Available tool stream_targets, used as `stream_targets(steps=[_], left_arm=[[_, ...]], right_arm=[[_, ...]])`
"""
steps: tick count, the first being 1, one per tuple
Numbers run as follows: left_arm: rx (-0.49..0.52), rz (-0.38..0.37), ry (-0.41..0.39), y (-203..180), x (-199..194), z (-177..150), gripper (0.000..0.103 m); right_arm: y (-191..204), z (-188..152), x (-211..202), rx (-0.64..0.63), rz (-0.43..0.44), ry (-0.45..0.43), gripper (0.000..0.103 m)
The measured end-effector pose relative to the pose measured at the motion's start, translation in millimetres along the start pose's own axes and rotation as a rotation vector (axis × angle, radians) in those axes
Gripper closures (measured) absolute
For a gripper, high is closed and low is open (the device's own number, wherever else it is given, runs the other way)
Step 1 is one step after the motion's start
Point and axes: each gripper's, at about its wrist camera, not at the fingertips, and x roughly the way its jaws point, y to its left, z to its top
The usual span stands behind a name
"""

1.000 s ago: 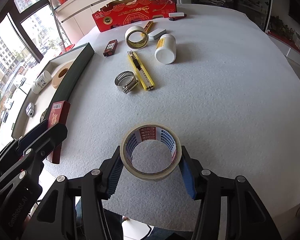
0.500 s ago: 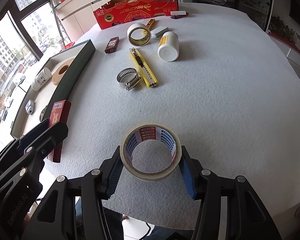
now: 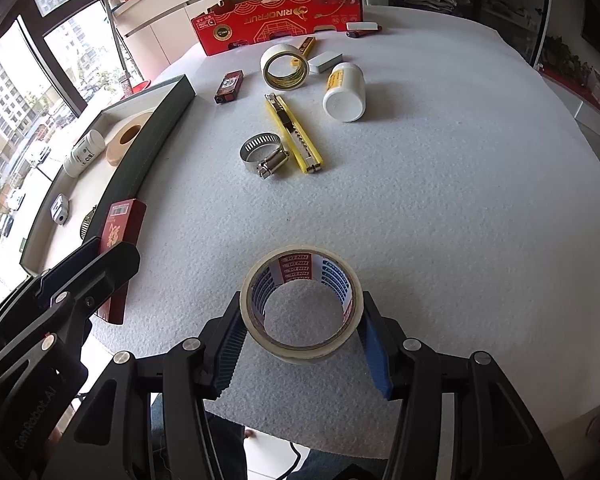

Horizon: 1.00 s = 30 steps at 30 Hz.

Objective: Organize rigid objects
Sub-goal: 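Lift the red box and tape roll off the table with both grippers, then carry the red box and tape roll into the tray and open both grippers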

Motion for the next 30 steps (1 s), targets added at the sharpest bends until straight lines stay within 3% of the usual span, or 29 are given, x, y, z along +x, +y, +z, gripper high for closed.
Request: stream_targets(steps=[20, 25, 30], left_arm=[[-0.024, 0.003, -0.032, 9.4, -8.9, 7.3, 0.065], [-0.07, 0.03, -0.06, 29.2, -19.1, 15.8, 0.065], [-0.13, 0.103, -0.103, 62.5, -30.8, 26.1, 0.065]], right_arm=[[4.7, 16.7, -7.3, -0.022, -0.003, -0.035, 0.049], [15.8, 34.4, -14.7, -0.048, 0.014, -0.066, 0.049], [37.3, 51.3, -20.0, -0.095, 0.051, -0.093, 0.049]])
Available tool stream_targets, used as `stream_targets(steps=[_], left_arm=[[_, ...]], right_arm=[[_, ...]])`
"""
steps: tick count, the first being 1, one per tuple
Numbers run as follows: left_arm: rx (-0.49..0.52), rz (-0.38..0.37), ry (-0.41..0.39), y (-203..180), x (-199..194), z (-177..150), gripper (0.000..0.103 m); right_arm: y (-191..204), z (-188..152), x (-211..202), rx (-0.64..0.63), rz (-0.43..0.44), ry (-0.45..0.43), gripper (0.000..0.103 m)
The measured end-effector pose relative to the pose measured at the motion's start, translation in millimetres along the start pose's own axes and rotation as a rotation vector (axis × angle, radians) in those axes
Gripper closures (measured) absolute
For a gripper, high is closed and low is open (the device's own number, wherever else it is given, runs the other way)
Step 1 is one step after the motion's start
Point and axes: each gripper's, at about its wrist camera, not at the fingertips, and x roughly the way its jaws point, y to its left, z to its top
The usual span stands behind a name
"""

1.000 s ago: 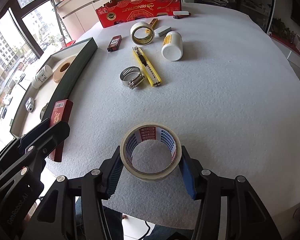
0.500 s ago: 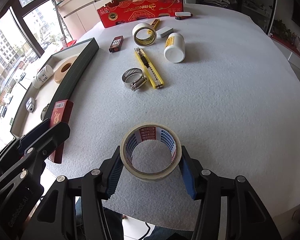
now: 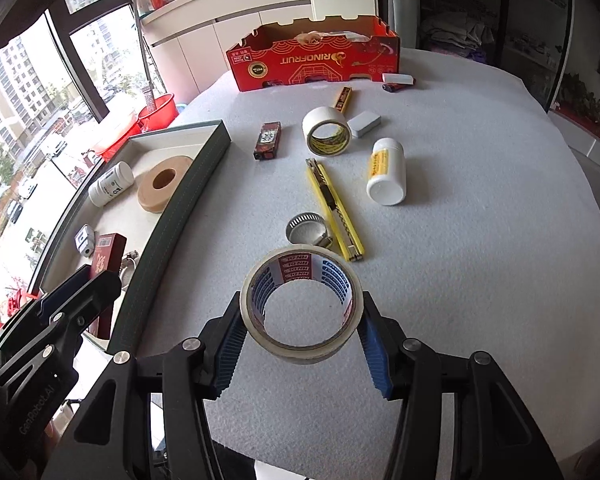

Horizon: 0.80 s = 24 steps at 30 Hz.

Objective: Organize rigid objects
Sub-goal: 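Carry the red box and tape roll into the tray and open both grippers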

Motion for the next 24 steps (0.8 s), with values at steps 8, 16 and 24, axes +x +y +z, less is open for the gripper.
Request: stream_targets(steps=[8, 16, 24], left_arm=[[-0.072, 0.175, -0.066, 61.1, -1.9, 22.6, 0.065], [-0.114, 0.253, -0.066, 100.0, 13.6, 36.7, 0.065], [-0.096, 0.309, 0.01, 106.3, 41.6, 32.0, 0.044]], right_arm=[[47.0, 26.3, 5.6, -0.093, 0.074, -0.033, 0.049], [95.2, 50.1, 21.8, -0.17, 0.141, -0.042, 0.049], [135.7, 59.8, 60.2, -0.254, 0.167, -0.004, 0.049]])
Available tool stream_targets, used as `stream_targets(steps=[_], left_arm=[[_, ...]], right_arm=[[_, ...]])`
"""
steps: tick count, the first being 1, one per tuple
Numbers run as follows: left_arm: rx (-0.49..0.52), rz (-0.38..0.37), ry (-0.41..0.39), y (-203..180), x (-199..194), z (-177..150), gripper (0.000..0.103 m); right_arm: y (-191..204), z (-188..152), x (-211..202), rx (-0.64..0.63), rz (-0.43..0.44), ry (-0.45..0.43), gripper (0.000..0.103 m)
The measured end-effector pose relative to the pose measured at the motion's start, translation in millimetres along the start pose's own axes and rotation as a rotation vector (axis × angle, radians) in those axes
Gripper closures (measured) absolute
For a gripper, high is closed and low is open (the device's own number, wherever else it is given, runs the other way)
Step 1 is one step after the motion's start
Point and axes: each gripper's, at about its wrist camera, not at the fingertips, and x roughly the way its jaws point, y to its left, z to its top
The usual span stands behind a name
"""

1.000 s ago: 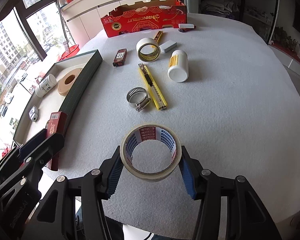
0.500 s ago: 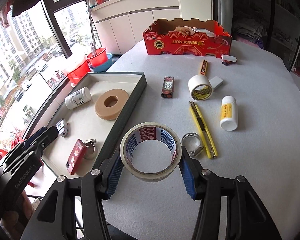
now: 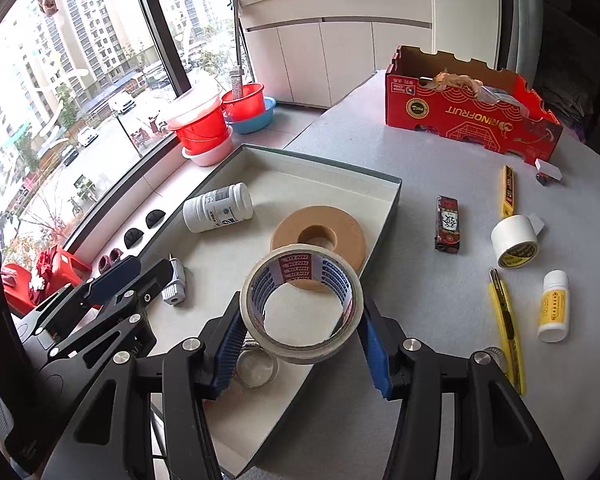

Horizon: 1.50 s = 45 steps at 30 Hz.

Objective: Organize rigid objects
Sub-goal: 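Carry the red box and tape roll into the tray and open both grippers, then grasp the hose clamp with the left gripper while the right gripper grasps the white pill bottle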

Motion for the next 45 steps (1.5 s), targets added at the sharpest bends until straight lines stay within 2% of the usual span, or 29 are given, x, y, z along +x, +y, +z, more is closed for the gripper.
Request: stream_targets(steps=[1, 3, 4, 5, 6, 7, 8, 11, 20, 32, 35, 40, 42, 45], left_arm=[[-0.006, 0.028, 0.007, 1.5, 2.7, -1.1, 0.034], [-0.012, 0.071, 0.017, 6.4, 6.4, -2.7, 0.02], [-0.017, 0.082, 0.026, 8.9, 8.2, -3.1, 0.019], [-0.024, 0.094, 0.038, 11.5, 9.9, -3.2, 0.018], [-0.028, 0.1, 0.049, 13.8, 11.4, -3.3, 0.01], [-0.028, 0.105, 0.054, 14.7, 11.9, -3.7, 0.001], [-0.029, 0.111, 0.045, 14.7, 11.7, -4.1, 0.0], [-0.013, 0.106, 0.04, 10.3, 12.4, -4.2, 0.0], [0.04, 0.095, 0.037, -10.2, 1.1, -7.9, 0.0], [0.131, 0.049, 0.023, -58.3, -24.2, -10.7, 0.0], [0.141, 0.003, 0.041, -72.9, -28.5, -13.9, 0.0], [0.134, -0.14, 0.098, -103.7, -36.1, -19.6, 0.0], [0.163, -0.192, 0.115, -125.2, -37.8, -23.6, 0.0], [0.235, -0.213, 0.129, -164.0, -32.6, -31.0, 0.0]], right_arm=[[1.9, 0.8, 6.1, -0.009, 0.01, 0.012, 0.049], [1.6, 1.6, 15.5, -0.012, 0.006, 0.026, 0.048], [0.4, 2.3, 19.0, -0.013, 0.008, 0.032, 0.045], [-1.4, 2.6, 20.9, -0.011, 0.003, 0.037, 0.03], [-4.2, 2.3, 19.5, -0.003, -0.008, 0.029, 0.013], [-6.9, 2.4, 16.8, 0.003, -0.009, 0.009, 0.007], [-9.0, 2.6, 12.9, 0.006, -0.007, -0.011, 0.003], [-12.9, 0.7, 1.8, 0.011, -0.013, -0.028, 0.003], [-50.2, -31.2, -22.4, 0.126, -0.034, 0.01, 0.003], [-137.1, -96.3, -60.3, 0.342, -0.143, 0.034, 0.003], [-158.6, -114.2, -67.9, 0.402, -0.172, 0.038, 0.003], [-186.2, -145.0, -81.4, 0.453, -0.288, 0.022, 0.003], [-197.8, -158.2, -83.3, 0.49, -0.305, 0.029, 0.003], [-206.1, -170.1, -87.4, 0.503, -0.309, 0.009, 0.001]])
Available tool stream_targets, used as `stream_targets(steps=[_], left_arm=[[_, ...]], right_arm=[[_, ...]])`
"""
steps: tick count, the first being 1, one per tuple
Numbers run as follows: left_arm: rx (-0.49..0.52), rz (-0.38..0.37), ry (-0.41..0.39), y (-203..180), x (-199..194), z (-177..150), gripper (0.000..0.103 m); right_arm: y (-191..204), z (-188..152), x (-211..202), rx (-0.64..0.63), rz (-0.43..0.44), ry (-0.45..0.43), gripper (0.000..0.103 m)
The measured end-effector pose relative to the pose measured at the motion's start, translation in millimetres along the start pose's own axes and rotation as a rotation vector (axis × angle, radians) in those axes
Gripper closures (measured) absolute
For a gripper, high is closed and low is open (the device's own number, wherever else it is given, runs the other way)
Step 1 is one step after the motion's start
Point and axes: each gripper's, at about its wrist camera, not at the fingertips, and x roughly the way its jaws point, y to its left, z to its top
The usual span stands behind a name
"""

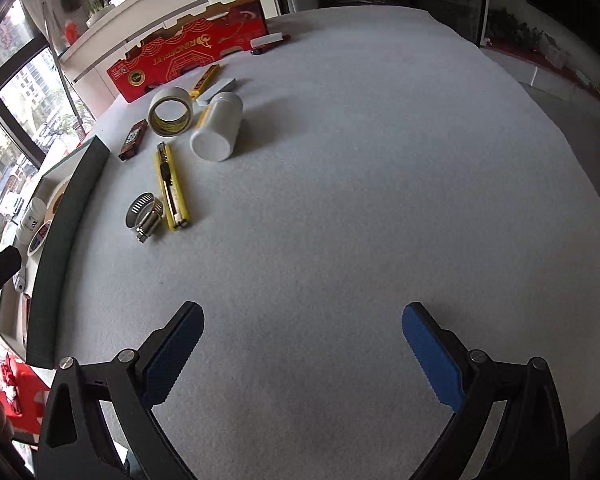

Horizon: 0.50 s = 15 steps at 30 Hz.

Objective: Organize rigid objects
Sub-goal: 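Grasp the hose clamp with the left gripper while the right gripper grasps the white pill bottle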

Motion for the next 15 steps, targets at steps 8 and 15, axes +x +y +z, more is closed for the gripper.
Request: stream_targets(steps=[8, 15], left_arm=[[0.133, 0.026, 0.059, -60.0, 56.9, 7.9, 0.0], [0.125, 0.102, 0.065, -56.1, 89.7, 15.5, 0.0]], right_arm=[[11.2, -10.2, 4.0, -0.131, -0.07, -0.033, 0.001], [12.5, -12.2, 5.8, -0.168, -0.083, -0.044, 0.001]])
